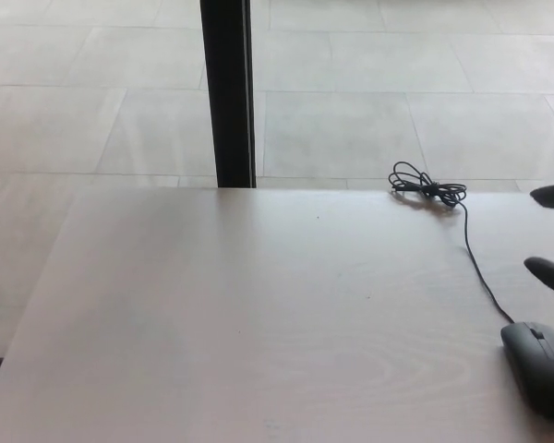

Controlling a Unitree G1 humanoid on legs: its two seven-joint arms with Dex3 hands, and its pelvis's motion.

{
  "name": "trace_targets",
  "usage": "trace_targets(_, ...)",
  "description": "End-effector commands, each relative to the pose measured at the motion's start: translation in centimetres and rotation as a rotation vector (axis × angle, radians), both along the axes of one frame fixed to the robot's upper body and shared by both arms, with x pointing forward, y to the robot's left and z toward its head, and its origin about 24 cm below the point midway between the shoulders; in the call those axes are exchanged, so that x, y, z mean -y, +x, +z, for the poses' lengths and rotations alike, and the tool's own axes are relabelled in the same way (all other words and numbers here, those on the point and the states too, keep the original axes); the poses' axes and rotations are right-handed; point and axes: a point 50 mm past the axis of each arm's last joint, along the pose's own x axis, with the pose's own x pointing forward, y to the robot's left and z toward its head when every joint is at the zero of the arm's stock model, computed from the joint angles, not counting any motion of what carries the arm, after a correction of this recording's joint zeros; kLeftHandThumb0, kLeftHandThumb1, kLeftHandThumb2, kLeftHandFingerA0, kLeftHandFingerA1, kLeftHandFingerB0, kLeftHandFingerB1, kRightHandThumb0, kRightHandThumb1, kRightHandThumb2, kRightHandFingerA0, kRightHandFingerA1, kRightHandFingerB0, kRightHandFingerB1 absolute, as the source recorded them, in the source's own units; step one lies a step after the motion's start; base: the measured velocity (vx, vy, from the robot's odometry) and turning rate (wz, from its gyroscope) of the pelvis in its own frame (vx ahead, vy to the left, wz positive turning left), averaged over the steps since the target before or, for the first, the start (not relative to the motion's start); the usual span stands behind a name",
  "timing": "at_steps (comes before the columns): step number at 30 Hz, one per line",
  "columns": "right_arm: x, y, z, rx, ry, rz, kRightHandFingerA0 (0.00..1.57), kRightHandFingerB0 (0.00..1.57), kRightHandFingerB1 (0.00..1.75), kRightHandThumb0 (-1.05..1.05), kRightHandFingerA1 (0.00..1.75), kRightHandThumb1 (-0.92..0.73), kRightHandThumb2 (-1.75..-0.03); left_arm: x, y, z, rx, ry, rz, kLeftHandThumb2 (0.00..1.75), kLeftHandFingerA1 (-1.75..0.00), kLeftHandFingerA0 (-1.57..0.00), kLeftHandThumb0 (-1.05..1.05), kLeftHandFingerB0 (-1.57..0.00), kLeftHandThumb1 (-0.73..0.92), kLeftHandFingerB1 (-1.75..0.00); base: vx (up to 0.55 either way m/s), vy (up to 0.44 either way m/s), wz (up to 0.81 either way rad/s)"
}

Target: The robot uses its right fingers to click on the left button of the black mouse placed on the table.

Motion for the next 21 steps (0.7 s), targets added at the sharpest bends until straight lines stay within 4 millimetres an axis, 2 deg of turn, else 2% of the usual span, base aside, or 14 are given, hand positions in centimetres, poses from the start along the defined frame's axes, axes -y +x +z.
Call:
trace_targets(1,1.2,-1.3,-2.4,-0.113,-0.452,0.12,0.89,0.65,0.46,-0.17,1.6,-0.56,-0.61,-1.4,0.5,1.6,0.051,0.046,-0.01,0.59,-0.51,-0.61,-0.32,-0.69,0.62,-0.48,0.0,0.0,0.0)
trace_targets(5,1.6,-1.7,-3.2,-0.163,-0.516,0.139,0.84,0.65,0.45,-0.16,1.55,-0.55,-0.65,-1.4,0.4,1.6,0.052,0.044,-0.014,0.58,-0.56,-0.64,-0.33,-0.69,0.62,-0.49,0.0,0.0,0.0)
trace_targets(10,2.1,-2.2,-3.8,-0.195,-0.604,0.197,0.84,0.65,0.45,-0.15,1.62,-0.52,-0.69,-1.4,0.5,1.7,0.058,0.043,-0.012,0.59,-0.57,-0.65,-0.33,-0.68,0.62,-0.49,0.0,0.0,0.0)
trace_targets(14,2.0,-2.3,-3.7,-0.202,-0.639,0.229,0.84,0.66,0.45,-0.13,1.66,-0.52,-0.69,-1.7,0.5,1.7,0.039,0.048,-0.005,0.58,-0.58,-0.69,-0.35,-0.68,0.62,-0.47,0.0,0.0,0.0)
trace_targets(19,1.7,-2.4,-4.0,-0.225,-0.676,0.274,0.8,0.65,0.45,-0.14,1.6,-0.55,-0.64,-1.6,0.5,1.9,0.062,0.052,-0.023,0.59,-0.58,-0.65,-0.35,-0.65,0.65,-0.49,0.0,0.0,0.0)
trace_targets(21,1.6,-2.6,-4.2,-0.239,-0.684,0.293,0.79,0.65,0.44,-0.15,1.65,-0.55,-0.66,-1.7,0.5,1.8,0.062,0.049,-0.024,0.6,-0.6,-0.68,-0.37,-0.63,0.66,-0.48,0.0,0.0,0.0)
